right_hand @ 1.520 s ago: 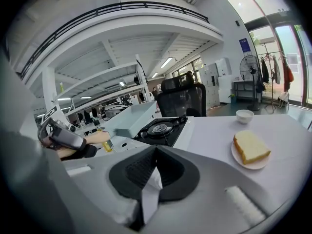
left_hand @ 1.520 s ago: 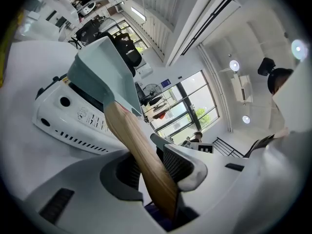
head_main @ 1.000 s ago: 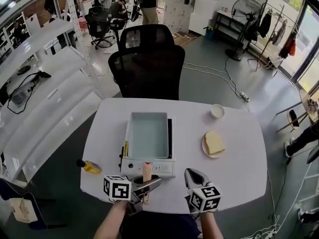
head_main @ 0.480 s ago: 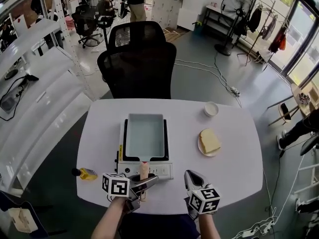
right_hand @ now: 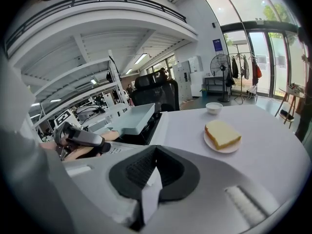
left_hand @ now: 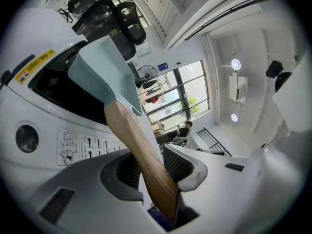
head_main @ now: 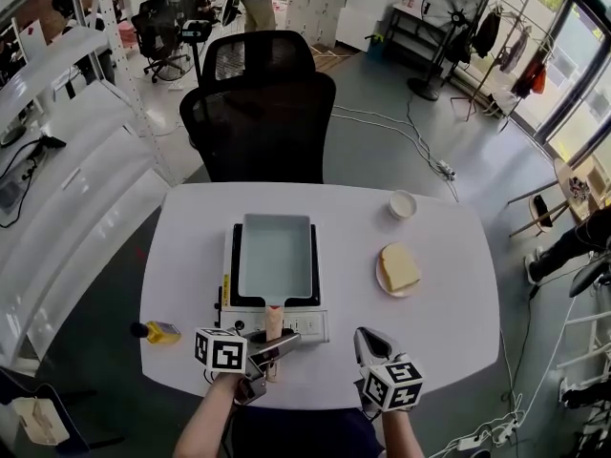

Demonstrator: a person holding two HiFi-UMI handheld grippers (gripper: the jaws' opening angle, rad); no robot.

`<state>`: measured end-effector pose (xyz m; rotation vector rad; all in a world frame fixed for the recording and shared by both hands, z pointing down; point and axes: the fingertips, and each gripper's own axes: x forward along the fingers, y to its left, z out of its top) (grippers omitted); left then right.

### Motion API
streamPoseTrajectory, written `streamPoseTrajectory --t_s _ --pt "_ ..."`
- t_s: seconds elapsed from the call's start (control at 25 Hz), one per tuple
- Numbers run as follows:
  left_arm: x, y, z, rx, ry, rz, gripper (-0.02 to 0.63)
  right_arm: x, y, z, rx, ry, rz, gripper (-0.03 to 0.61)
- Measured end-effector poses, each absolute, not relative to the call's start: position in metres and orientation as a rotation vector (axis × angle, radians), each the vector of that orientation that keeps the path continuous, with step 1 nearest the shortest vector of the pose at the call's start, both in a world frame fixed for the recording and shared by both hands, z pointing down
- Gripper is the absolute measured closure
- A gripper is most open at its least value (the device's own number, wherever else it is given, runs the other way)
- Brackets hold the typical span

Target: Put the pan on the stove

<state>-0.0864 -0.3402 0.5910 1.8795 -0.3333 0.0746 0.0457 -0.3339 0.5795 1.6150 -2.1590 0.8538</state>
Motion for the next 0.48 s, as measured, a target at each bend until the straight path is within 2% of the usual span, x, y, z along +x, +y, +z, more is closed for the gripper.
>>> streamPoseTrajectory --t_s 0.48 --pt "-0.0780 -0.3478 0.5856 1.825 -0.329 -0.004 0.477 0.0484 -0.3337 0.5840 1.596 -2.159 0.854 0.577"
